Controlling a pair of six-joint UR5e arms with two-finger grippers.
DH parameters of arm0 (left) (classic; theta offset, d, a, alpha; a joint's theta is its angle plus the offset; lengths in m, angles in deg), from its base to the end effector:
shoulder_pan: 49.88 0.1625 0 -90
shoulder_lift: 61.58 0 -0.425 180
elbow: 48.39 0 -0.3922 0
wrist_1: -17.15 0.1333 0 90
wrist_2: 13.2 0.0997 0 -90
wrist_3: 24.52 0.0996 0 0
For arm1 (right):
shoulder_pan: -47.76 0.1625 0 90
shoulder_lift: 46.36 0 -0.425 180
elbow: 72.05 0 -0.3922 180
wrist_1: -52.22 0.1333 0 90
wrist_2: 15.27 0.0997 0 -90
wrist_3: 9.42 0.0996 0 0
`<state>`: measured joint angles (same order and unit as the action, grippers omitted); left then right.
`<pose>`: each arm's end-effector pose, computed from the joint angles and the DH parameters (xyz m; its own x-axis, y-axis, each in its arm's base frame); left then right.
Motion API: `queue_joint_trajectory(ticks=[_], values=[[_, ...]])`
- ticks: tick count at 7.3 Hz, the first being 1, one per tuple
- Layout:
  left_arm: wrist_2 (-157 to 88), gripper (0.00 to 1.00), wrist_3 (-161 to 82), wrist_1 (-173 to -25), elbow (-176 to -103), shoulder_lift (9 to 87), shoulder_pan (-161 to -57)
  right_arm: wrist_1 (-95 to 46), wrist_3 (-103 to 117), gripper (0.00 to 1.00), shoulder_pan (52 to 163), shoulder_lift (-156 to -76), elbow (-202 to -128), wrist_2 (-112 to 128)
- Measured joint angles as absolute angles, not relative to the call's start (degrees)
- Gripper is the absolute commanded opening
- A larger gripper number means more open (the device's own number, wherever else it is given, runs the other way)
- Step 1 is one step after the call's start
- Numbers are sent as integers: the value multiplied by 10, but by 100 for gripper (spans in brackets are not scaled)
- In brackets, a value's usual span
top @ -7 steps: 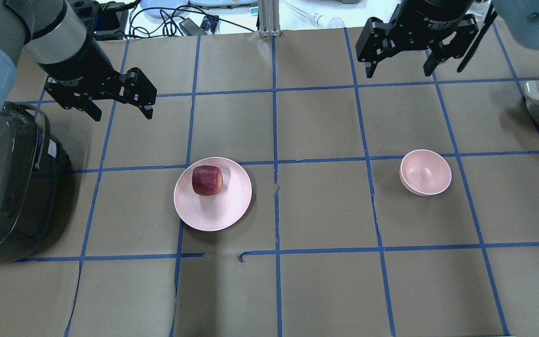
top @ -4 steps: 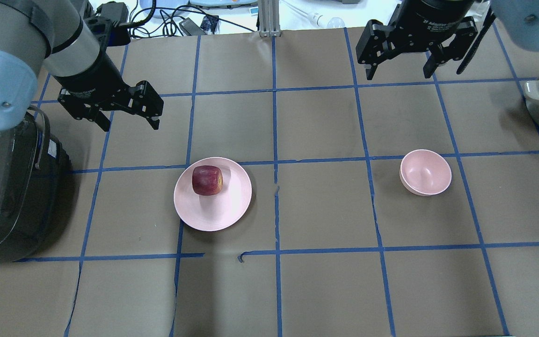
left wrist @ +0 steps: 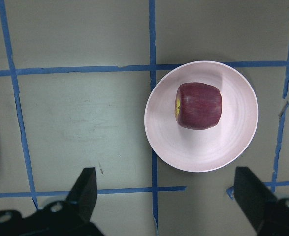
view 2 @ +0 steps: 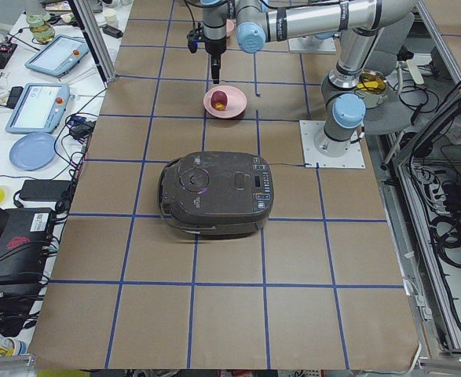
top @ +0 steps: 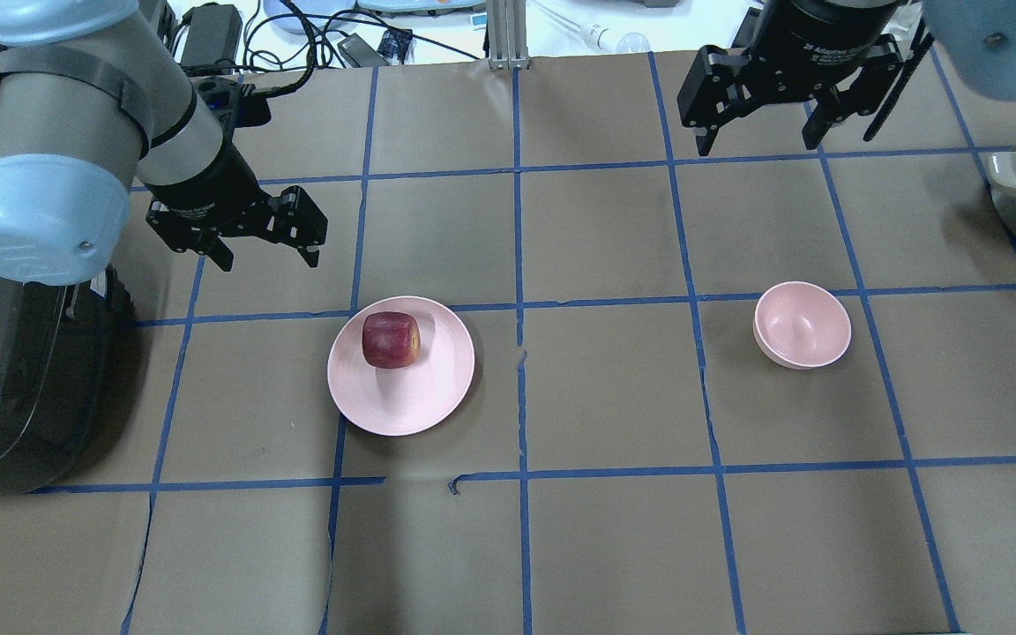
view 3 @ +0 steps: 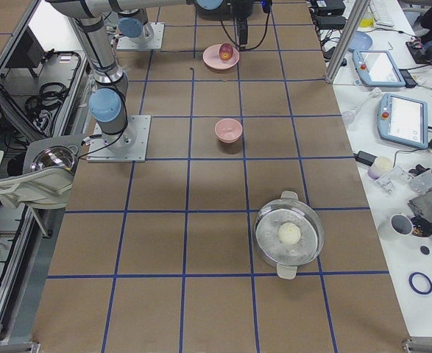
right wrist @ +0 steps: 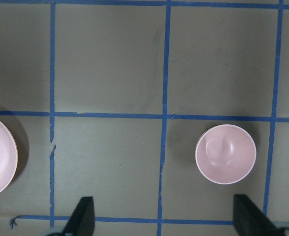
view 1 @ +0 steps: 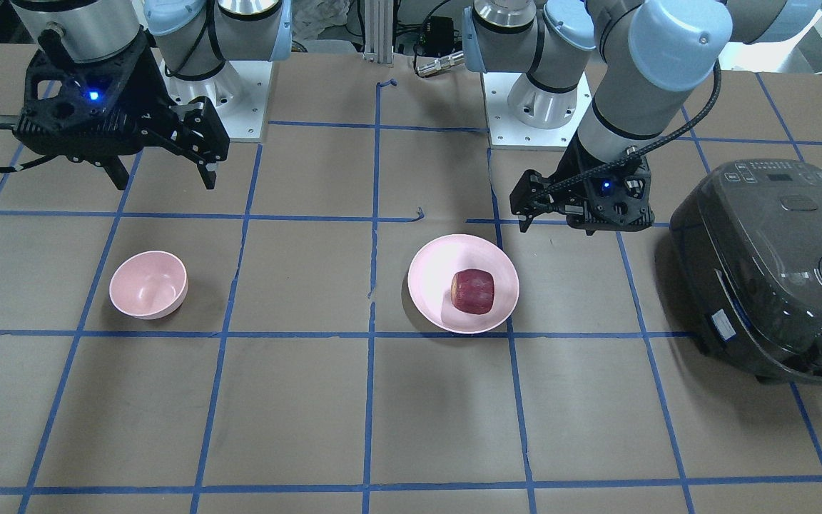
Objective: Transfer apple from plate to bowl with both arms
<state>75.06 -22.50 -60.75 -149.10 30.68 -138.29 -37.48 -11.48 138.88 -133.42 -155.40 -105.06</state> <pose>-0.1225 -0.5007 0.3981 -0.9995 0.0071 0.0309 0.0075 0.9999 0.0141 0.1438 -0.5159 0.5188 -0.9985 -0.0556 -0.0015 -0.0554 0.9967 -0.0596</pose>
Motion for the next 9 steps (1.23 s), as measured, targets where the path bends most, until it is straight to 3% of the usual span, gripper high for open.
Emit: queue_joint_trajectory(ticks=[3,5,6,7,9], values=[[749,100,-229,-545,-1517,350,-1399,-444,-214,100,1275,-1299,-1644,-1051],[746,98,-256,-476,-1554,386,-1427,-620,-274,95,1210,-1275,-1785,-1058],[745,94,-275,-445,-1568,406,-1442,-710,-300,65,1191,-1267,-1852,-1059],[740,94,-289,-424,-1578,424,-1452,-764,-314,2,1183,-1260,-1898,-1061],[732,94,-301,-384,-1607,450,-1460,-786,-321,0,1179,-1254,-1929,-1068]])
